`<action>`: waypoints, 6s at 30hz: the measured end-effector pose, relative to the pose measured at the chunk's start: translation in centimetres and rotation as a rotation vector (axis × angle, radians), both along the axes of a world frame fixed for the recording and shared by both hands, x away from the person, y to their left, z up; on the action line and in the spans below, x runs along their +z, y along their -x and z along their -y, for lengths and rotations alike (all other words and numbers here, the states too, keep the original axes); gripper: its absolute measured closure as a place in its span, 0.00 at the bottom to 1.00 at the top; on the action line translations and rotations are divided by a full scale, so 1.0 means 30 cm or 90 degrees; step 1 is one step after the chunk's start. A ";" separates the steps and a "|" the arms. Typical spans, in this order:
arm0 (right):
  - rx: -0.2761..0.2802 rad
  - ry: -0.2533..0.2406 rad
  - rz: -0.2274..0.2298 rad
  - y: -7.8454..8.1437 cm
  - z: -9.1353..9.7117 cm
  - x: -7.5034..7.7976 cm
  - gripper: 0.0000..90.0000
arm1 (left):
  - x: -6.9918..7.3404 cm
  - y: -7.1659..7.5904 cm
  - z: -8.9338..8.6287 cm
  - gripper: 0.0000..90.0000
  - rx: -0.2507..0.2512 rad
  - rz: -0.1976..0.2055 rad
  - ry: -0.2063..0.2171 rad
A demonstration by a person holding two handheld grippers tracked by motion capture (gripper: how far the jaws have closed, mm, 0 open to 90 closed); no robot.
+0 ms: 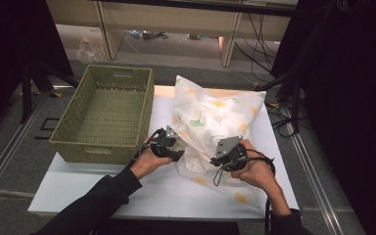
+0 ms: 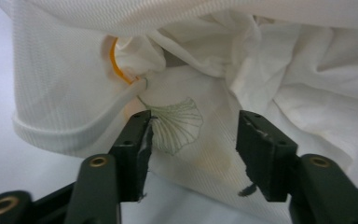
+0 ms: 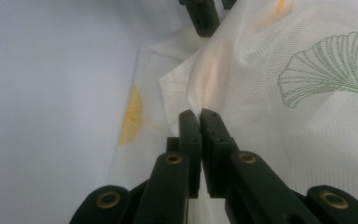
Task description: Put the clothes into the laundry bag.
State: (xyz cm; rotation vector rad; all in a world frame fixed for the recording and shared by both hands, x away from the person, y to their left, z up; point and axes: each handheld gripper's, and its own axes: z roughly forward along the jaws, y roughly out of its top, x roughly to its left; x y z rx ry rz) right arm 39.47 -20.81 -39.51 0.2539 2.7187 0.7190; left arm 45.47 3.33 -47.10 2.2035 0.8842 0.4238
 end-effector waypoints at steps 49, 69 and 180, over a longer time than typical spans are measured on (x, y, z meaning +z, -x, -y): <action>-0.021 0.004 0.007 -0.004 0.027 0.004 0.98 | -0.022 0.234 -0.199 0.98 -0.102 -0.057 0.006; -0.019 0.002 0.001 0.003 0.020 0.013 0.98 | 0.074 0.290 -0.197 0.76 -0.093 0.043 0.022; -0.020 0.010 -0.020 -0.001 -0.004 -0.021 0.99 | -0.015 0.123 0.120 0.62 -0.159 -0.079 -0.048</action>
